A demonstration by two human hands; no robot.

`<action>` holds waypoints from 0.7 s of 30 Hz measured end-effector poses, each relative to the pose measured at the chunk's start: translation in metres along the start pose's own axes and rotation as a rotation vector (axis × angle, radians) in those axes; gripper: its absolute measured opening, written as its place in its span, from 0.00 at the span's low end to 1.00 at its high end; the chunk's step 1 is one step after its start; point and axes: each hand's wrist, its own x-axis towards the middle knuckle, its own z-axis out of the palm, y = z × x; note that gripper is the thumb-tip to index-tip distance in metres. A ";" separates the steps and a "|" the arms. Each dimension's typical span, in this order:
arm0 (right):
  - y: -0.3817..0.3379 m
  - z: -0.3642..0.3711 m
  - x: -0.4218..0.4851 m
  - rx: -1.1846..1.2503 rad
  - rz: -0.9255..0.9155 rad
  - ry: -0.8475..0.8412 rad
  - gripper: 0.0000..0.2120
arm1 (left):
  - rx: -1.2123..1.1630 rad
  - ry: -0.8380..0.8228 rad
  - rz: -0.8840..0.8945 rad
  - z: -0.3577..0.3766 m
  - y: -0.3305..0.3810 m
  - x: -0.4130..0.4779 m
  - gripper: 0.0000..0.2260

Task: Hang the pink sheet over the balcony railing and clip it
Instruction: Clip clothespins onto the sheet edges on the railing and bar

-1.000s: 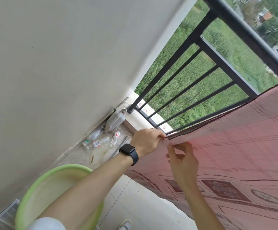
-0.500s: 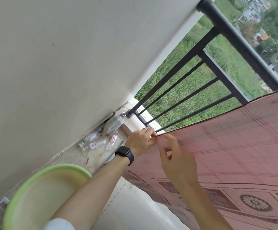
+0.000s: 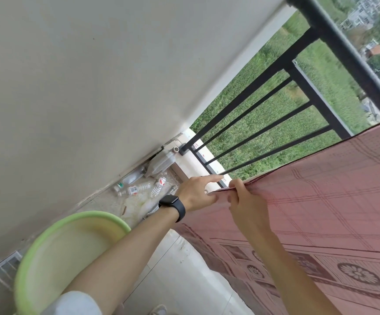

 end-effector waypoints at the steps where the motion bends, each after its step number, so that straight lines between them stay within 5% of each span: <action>1: 0.004 0.000 -0.002 0.059 0.003 -0.001 0.07 | 0.029 -0.017 -0.009 0.001 -0.002 0.002 0.19; 4: 0.010 0.000 -0.003 0.113 -0.014 0.020 0.07 | 0.052 0.056 -0.005 0.004 -0.006 0.011 0.09; 8: 0.004 0.002 0.000 0.135 0.008 0.020 0.07 | 0.178 0.150 0.068 0.014 -0.016 0.018 0.10; 14: -0.019 0.027 0.021 -0.008 0.028 -0.118 0.29 | 0.250 0.497 0.206 0.040 -0.033 0.016 0.14; 18: -0.030 0.039 0.028 -0.183 0.055 -0.063 0.09 | 0.107 0.531 0.218 0.044 -0.044 0.015 0.12; 21: -0.021 0.049 0.024 -0.146 0.045 0.012 0.01 | 0.019 0.383 0.125 0.039 -0.044 0.012 0.13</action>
